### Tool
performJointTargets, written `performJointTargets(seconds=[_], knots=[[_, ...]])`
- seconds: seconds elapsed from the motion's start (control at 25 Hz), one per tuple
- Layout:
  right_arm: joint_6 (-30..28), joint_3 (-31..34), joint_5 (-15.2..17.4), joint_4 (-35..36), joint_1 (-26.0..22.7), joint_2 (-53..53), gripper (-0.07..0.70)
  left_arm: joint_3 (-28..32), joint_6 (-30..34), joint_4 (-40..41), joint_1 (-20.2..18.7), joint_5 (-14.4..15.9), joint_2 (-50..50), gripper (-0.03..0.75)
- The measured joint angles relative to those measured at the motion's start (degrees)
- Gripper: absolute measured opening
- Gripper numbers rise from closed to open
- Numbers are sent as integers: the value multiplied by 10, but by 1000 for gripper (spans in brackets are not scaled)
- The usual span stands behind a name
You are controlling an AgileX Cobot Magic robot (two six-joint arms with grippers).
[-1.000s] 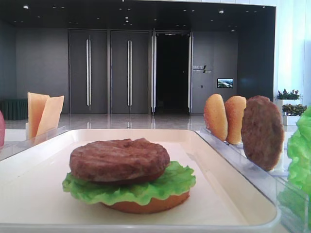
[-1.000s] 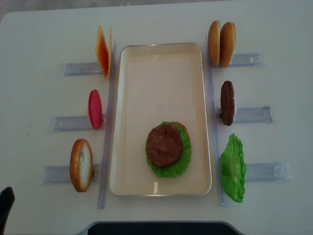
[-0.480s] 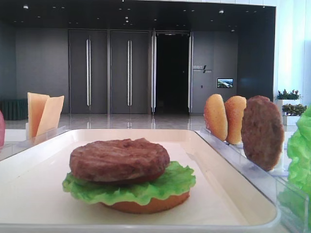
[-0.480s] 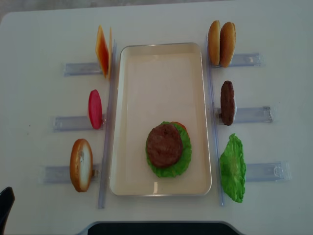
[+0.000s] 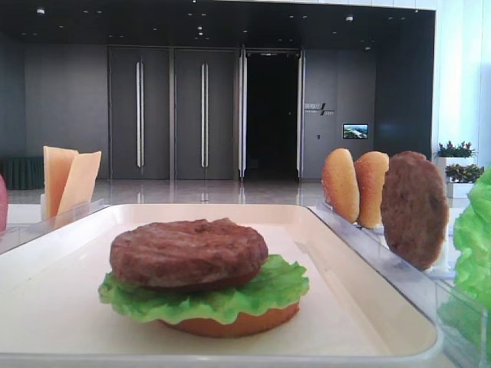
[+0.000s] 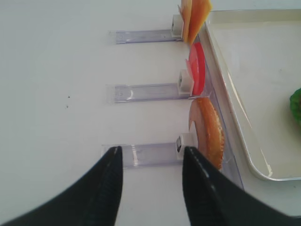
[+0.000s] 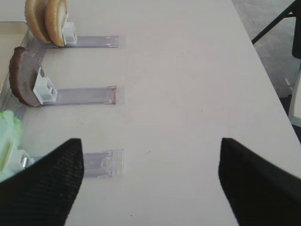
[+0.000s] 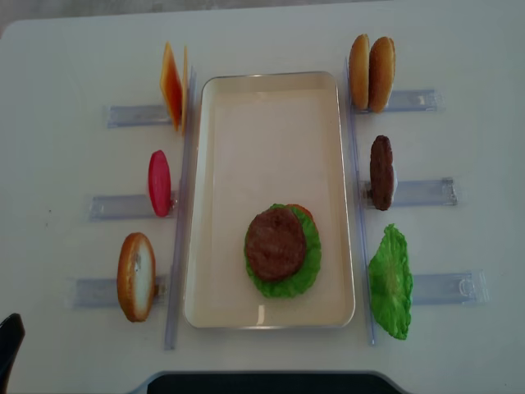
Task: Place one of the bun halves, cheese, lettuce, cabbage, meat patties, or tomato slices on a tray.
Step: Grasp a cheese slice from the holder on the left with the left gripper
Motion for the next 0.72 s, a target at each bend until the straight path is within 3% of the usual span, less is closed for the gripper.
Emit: performJointTargets(seconds=[0.72], knots=[[0, 0, 0, 0, 0, 0, 587, 0, 0, 0, 0, 0, 0, 347]])
